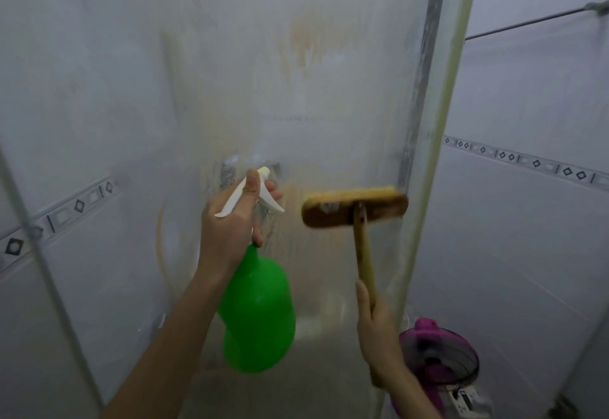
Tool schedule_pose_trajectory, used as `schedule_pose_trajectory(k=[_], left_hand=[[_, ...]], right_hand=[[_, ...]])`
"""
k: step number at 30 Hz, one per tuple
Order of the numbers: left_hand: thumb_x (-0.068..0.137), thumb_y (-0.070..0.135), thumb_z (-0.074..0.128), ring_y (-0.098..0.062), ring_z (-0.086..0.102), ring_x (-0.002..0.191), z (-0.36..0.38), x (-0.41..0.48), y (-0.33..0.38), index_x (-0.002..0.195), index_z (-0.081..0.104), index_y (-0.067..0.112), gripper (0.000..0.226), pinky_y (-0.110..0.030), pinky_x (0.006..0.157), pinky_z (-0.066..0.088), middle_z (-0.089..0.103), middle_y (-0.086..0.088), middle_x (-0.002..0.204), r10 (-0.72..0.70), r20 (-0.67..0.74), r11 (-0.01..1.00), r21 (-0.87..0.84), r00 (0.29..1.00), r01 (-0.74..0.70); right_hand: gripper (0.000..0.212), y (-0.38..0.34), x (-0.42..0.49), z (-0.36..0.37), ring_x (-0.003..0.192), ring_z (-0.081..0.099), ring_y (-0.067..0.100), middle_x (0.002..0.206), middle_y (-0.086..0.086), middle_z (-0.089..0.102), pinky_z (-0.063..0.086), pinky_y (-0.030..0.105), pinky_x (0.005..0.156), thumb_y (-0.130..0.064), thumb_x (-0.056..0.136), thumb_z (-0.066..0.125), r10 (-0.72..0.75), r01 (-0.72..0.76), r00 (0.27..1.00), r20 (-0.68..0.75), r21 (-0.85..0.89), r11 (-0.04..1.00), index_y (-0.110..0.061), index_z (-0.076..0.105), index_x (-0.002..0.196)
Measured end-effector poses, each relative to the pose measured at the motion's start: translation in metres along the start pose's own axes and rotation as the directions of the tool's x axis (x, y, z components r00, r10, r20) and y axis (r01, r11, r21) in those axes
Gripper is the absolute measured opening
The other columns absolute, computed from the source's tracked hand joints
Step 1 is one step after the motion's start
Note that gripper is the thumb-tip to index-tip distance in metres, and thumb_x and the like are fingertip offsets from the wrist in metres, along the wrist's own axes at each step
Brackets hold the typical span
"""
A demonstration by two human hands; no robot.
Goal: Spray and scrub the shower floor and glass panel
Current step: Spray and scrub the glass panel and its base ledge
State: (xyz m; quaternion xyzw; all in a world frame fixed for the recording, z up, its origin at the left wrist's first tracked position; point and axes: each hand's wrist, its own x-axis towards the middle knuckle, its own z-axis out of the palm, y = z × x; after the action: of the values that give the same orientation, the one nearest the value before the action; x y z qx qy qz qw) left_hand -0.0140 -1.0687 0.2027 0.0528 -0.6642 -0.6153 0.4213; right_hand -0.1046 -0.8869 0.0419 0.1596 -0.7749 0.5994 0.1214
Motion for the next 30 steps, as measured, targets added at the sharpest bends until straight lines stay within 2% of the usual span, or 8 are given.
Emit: schedule_pose_trajectory(k=[5,7,13,17,20,22,27,30], left_hand=[[0.104,0.044,0.047,-0.013,0.043,0.033,-0.01,-0.005,-0.004,0.092,0.076,0.027,0.036,-0.019,0.039,0.038,0.079,0.001,0.091,0.021,-0.009,0.998,0.063,1.0,-0.021],[0.105,0.043,0.046,-0.013,0.043,0.033,-0.01,-0.007,-0.003,0.091,0.076,0.028,0.036,-0.019,0.039,0.038,0.079,0.001,0.09,0.023,-0.009,0.997,0.072,1.0,-0.022],[0.103,0.046,0.045,-0.014,0.044,0.034,-0.015,-0.011,-0.002,0.093,0.076,0.03,0.036,-0.02,0.039,0.039,0.079,-0.003,0.09,0.041,0.013,0.998,0.041,0.999,-0.042],[0.098,0.053,0.045,-0.017,0.044,0.036,-0.019,-0.014,-0.001,0.082,0.078,0.046,0.037,-0.02,0.039,0.039,0.072,-0.029,0.087,0.047,0.043,0.999,0.023,0.998,-0.048],[0.098,0.052,0.046,-0.019,0.044,0.036,-0.018,-0.014,-0.001,0.083,0.079,0.044,0.037,-0.019,0.039,0.039,0.072,-0.03,0.088,0.051,0.055,0.998,0.026,0.997,-0.053],[0.098,0.051,0.046,-0.017,0.043,0.036,-0.019,-0.013,-0.001,0.086,0.079,0.037,0.038,-0.019,0.039,0.038,0.076,-0.02,0.089,0.064,0.048,0.998,0.014,0.997,-0.065],[0.1,0.053,0.045,-0.02,0.043,0.037,-0.028,-0.005,0.004,0.087,0.079,0.046,0.037,-0.023,0.044,0.039,0.067,-0.037,0.084,0.117,0.026,0.993,0.022,0.993,-0.117],[0.099,0.051,0.046,-0.021,0.043,0.038,-0.031,0.0,0.008,0.086,0.078,0.048,0.035,-0.021,0.043,0.038,0.067,-0.037,0.084,0.125,0.006,0.992,0.035,0.992,-0.125]], right_hand=[[0.047,-0.054,0.046,-0.01,0.038,0.033,0.008,0.046,-0.008,0.036,0.027,0.02,0.035,-0.054,0.092,0.04,-0.099,0.097,0.995,-0.015,-0.101,0.99,-0.018,0.044,0.061],[0.045,-0.08,0.074,-0.015,0.04,0.034,0.011,0.049,-0.005,0.037,0.028,0.022,0.035,-0.049,0.096,0.04,-0.139,0.14,0.989,-0.053,0.022,0.99,-0.019,0.044,0.063],[0.055,-0.017,0.007,0.004,0.036,0.031,0.005,0.043,-0.012,0.036,0.027,0.02,0.038,-0.065,0.085,0.038,-0.046,0.046,0.999,0.013,0.037,0.998,-0.016,0.047,0.062],[0.049,-0.143,0.094,-0.03,0.037,0.036,0.01,0.049,-0.004,0.038,0.03,0.021,0.035,-0.053,0.096,0.038,-0.15,0.145,0.985,-0.085,-0.066,0.987,-0.019,0.041,0.06],[0.048,-0.234,0.152,-0.057,0.039,0.036,0.014,0.052,-0.003,0.036,0.034,0.023,0.035,-0.058,0.097,0.035,-0.193,0.205,0.966,-0.171,0.054,0.977,-0.021,0.035,0.066],[0.049,-0.227,0.152,-0.053,0.042,0.037,0.015,0.053,-0.004,0.036,0.036,0.025,0.038,-0.058,0.097,0.035,-0.229,0.24,0.961,-0.154,0.053,0.969,-0.021,0.035,0.065],[0.045,-0.133,0.067,-0.002,0.04,0.036,0.004,0.054,-0.006,0.041,0.032,0.022,0.039,-0.056,0.094,0.038,-0.247,0.246,0.969,-0.007,-0.03,0.969,-0.021,0.046,0.067],[0.046,-0.2,0.106,-0.005,0.044,0.04,0.008,0.057,-0.005,0.044,0.034,0.023,0.042,-0.056,0.096,0.036,-0.353,0.35,0.936,0.02,-0.176,0.92,-0.021,0.046,0.069]])
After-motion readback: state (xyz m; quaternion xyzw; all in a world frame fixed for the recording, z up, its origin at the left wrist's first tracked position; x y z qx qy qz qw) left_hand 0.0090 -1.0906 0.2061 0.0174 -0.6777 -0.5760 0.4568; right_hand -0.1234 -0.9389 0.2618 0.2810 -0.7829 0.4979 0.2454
